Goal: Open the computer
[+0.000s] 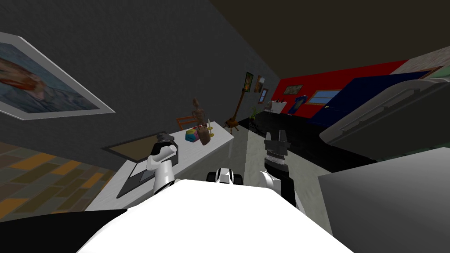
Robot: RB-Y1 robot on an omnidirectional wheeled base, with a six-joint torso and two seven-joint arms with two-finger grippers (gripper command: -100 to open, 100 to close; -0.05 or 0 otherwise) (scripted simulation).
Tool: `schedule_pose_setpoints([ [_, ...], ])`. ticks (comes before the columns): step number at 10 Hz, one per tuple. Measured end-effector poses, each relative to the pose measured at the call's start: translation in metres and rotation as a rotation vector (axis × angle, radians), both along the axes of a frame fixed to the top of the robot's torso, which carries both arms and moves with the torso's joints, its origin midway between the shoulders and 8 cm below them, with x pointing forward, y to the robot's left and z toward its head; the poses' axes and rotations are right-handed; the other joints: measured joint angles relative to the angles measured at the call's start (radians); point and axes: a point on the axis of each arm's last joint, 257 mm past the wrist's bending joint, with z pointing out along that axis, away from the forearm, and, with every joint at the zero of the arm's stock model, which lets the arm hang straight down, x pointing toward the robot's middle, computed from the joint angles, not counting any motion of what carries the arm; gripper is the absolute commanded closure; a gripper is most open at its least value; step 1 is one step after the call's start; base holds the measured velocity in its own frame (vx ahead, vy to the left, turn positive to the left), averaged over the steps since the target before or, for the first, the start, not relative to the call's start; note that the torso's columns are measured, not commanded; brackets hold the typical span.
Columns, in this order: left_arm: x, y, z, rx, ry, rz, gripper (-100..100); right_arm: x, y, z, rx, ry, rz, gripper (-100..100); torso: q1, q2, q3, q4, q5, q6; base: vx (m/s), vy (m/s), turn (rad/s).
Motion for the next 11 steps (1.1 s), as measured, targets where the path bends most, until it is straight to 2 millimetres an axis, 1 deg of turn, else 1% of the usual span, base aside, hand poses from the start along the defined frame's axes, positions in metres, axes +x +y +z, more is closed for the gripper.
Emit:
schedule_pose_setpoints([
  [1, -0.001, -0.001, 0.002, 0.011, -0.011, 0.002, 100, 0.000, 0.000, 0.000, 0.000, 0.000, 0.000, 0, 0.000, -0.001, 0.000, 0.000, 0.000, 0.000, -0.014, 0.016, -0.010],
  [2, 0.001, -0.004, -0.004, 0.014, -0.012, -0.001, 100, 0.000, 0.000, 0.000, 0.000, 0.000, 0.000, 0, 0.000, -0.001, 0.000, 0.000, 0.000, 0.000, -0.016, 0.013, -0.009],
  [4, -0.002, -0.007, 0.000, 0.038, -0.036, 0.001, 100, 0.000, 0.000, 0.000, 0.000, 0.000, 0.000, 0, -0.001, -0.001, -0.001, 0.000, 0.000, 0.000, -0.011, 0.007, -0.004],
  [5, -0.001, -0.010, -0.007, 0.041, -0.037, -0.001, 100, 0.000, 0.000, 0.000, 0.000, 0.000, 0.000, 0, -0.001, -0.001, -0.001, -0.001, 0.000, 0.000, -0.013, 0.009, -0.008],
  [6, -0.002, -0.013, -0.007, 0.051, -0.047, -0.001, 100, 0.000, 0.000, 0.000, 0.000, 0.000, 0.000, 0, 0.000, -0.001, -0.001, 0.000, 0.000, 0.000, -0.005, 0.006, 0.000],
  [7, -0.002, -0.014, -0.003, 0.065, -0.062, 0.001, 100, 0.000, 0.000, 0.000, 0.000, 0.000, 0.000, 0, -0.001, -0.001, -0.001, 0.000, 0.000, 0.000, -0.011, 0.014, -0.011],
  [8, -0.004, -0.017, -0.010, 0.068, -0.063, -0.001, 100, 0.000, 0.000, 0.000, 0.000, 0.000, 0.000, 0, 0.000, -0.001, 0.000, 0.000, 0.000, 0.000, -0.013, 0.012, -0.007],
  [10, -0.006, -0.021, -0.006, 0.092, -0.089, 0.002, 100, 0.000, 0.000, 0.000, 0.000, 0.000, 0.000, 0, -0.001, -0.001, -0.001, 0.000, 0.000, 0.000, -0.011, 0.008, -0.005],
  [11, -0.006, -0.027, -0.011, 0.096, -0.093, 0.000, 100, 0.000, 0.000, 0.000, 0.000, 0.000, 0.000, 0, -0.001, -0.001, 0.000, 0.000, 0.000, 0.000, -0.016, 0.010, -0.008],
])
